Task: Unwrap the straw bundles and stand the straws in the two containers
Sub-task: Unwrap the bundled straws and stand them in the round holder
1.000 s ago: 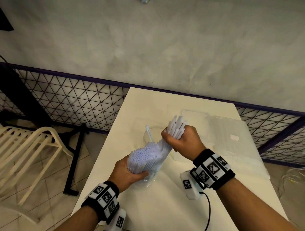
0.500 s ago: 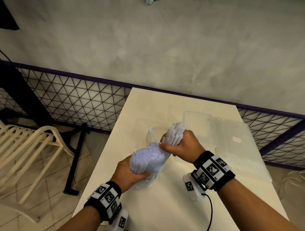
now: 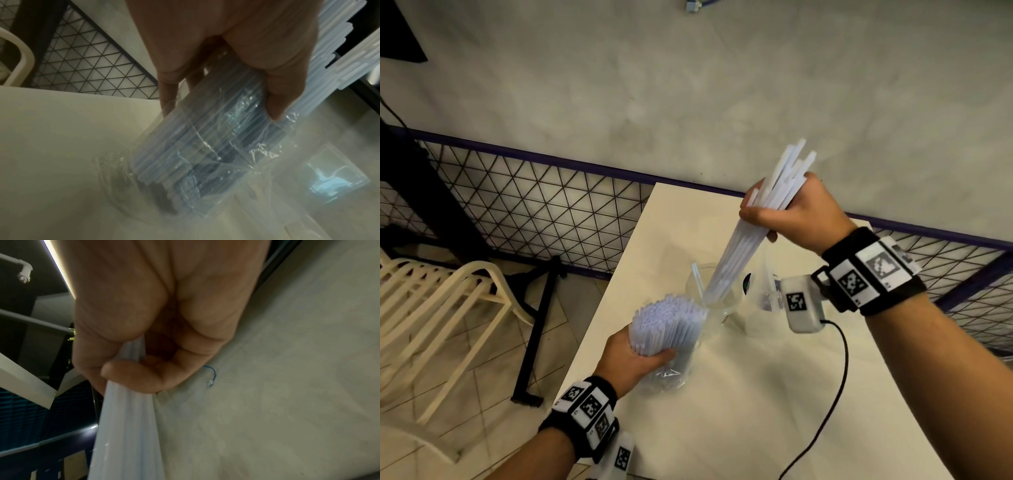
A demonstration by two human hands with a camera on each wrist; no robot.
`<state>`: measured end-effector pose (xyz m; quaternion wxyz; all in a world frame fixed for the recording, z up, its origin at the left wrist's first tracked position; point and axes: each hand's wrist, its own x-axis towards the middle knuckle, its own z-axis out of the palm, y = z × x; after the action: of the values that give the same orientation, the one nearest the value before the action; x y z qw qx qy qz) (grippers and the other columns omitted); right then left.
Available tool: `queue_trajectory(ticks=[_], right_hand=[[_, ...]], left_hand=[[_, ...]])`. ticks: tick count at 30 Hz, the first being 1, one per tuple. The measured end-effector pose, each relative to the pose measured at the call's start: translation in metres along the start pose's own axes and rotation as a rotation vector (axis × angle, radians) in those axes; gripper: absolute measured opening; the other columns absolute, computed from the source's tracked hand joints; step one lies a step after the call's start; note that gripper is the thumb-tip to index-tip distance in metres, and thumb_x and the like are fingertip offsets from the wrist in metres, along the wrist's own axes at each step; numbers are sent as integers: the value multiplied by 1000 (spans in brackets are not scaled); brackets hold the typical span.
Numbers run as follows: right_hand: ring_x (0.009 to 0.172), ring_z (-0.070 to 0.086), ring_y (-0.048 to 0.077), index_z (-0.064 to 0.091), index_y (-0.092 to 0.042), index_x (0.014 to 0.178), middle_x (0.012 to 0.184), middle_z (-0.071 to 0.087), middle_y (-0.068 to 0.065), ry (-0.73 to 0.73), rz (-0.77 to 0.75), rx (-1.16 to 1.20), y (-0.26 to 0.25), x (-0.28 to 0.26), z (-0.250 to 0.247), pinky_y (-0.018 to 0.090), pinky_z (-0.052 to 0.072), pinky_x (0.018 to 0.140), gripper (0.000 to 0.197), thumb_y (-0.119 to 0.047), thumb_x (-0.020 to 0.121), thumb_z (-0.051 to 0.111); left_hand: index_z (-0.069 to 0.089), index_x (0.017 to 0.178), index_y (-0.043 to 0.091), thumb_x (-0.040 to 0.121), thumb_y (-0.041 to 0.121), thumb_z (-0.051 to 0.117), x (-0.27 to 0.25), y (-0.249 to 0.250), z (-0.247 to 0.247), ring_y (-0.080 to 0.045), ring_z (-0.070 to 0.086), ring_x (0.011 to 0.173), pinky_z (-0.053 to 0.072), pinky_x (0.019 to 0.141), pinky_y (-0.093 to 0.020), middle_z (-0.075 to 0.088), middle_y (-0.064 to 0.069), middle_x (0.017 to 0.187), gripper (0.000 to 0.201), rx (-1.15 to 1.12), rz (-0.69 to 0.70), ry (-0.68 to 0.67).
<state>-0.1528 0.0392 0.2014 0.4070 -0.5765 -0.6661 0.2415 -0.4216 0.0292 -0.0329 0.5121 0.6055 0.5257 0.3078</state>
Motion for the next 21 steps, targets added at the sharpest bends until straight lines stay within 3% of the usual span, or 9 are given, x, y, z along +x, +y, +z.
queue_trajectory(ticks=[4, 7, 12, 17, 19, 21], right_hand=[[48, 59, 21, 69, 0, 81, 72, 69, 14, 46, -26, -44, 0, 20, -8, 27, 50, 48, 7, -5, 81, 73], [50, 64, 20, 71, -3, 81, 70, 71, 13, 42, 16, -109, 21, 34, 6, 29, 52, 52, 11, -13, 79, 75], [51, 65, 6, 73, -7, 82, 64, 71, 3, -125, 134, -237, 67, 37, 52, 18, 51, 53, 9, -15, 79, 77], [62, 70, 12, 71, -6, 91, 79, 73, 5, -328, 332, -359, 107, 30, 92, 26, 55, 60, 34, -31, 72, 85], [68, 72, 17, 68, -7, 102, 94, 72, 5, -377, 377, -352, 110, 26, 97, 29, 59, 64, 48, -33, 68, 89], [75, 72, 23, 62, -10, 118, 111, 64, 4, -378, 394, -332, 110, 25, 95, 32, 60, 69, 65, -32, 65, 91]], left_hand=[[68, 105, 20, 60, 21, 92, -2, -3, -5, 1, 69, 86, 53, 74, -17, 74, 6, 96, 51, -32, -8, 13], [68, 107, 19, 59, 22, 93, -2, -5, -5, -3, 70, 89, 55, 78, -21, 74, 6, 97, 54, -43, -13, 14], [67, 111, 18, 60, 22, 93, -2, -6, -4, -8, 69, 95, 54, 79, -21, 73, 6, 100, 58, -58, -16, 7], [66, 111, 17, 60, 23, 92, -3, -6, -5, -6, 68, 96, 52, 76, -14, 72, 6, 102, 58, -48, -10, 6], [66, 111, 17, 61, 21, 92, -2, -5, -5, -4, 67, 95, 51, 73, -10, 72, 7, 102, 57, -49, -6, 7], [66, 111, 17, 61, 22, 92, -2, -6, -5, -6, 68, 96, 51, 75, -13, 72, 6, 102, 57, -52, -3, 5]])
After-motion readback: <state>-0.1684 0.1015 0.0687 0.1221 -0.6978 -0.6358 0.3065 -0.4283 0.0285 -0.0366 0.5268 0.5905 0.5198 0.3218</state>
